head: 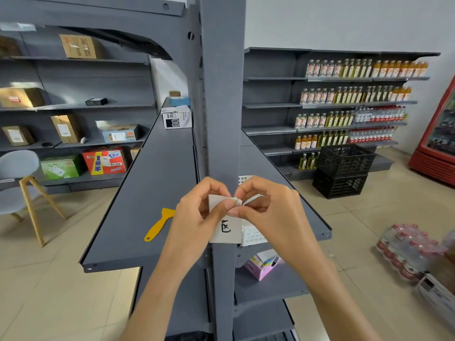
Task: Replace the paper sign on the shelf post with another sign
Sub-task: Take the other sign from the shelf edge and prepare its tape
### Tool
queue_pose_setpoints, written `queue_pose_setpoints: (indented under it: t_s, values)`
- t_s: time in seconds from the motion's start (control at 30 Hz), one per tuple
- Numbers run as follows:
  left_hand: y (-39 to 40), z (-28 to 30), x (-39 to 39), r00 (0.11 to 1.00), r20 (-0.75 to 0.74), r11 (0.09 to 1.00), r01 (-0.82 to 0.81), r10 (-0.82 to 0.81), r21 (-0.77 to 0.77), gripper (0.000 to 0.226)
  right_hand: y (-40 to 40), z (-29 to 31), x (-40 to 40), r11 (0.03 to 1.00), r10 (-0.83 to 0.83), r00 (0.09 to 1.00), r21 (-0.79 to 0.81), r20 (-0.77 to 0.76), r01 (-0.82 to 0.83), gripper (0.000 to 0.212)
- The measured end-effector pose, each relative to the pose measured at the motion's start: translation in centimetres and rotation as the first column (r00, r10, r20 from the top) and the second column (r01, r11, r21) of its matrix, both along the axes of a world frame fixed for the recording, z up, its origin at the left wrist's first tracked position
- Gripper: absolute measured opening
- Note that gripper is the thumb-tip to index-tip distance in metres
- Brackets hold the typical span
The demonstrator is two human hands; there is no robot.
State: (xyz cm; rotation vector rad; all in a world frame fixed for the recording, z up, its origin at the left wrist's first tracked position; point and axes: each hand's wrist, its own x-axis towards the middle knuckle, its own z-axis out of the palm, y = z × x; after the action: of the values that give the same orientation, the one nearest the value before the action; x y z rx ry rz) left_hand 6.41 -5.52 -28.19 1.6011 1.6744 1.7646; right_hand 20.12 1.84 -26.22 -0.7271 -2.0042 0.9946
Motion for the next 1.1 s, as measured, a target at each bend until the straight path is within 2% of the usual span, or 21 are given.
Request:
queue_pose_setpoints:
  t_s: [0.3,0.83,1.0,1.1]
  values:
    - [2.1,-0.3,3.8,0.997,-0.019,0.997,-0.071,0.071,0.020,0.010,2.0,0.2,3.7,0.998,0.041,0.994,-0.034,-0.097,-0.045,0.012]
    - [4.3,-0.7,8.0,0.994,0.070,0.990,-0.096,0.089,0.104,0.015,4.8,-0.9,6.9,0.969,0.124,0.952,-0.172,-0.281,-0.177,0.011]
    - [4.4,-0.9,8.6,0.993,0.066,0.992,-0.103,0.098,0.077,0.013,5.0,-1.2,7.1,0.960,0.121,0.950,-0.210,-0.287,-0.186,0.011]
    - [4.5,-1.0,8.6,0.991,0.084,0.992,-0.112,0.107,0.055,0.009,4.9,-1.5,6.9,0.964,0.099,0.935,-0.200,-0.341,-0.175,0.011]
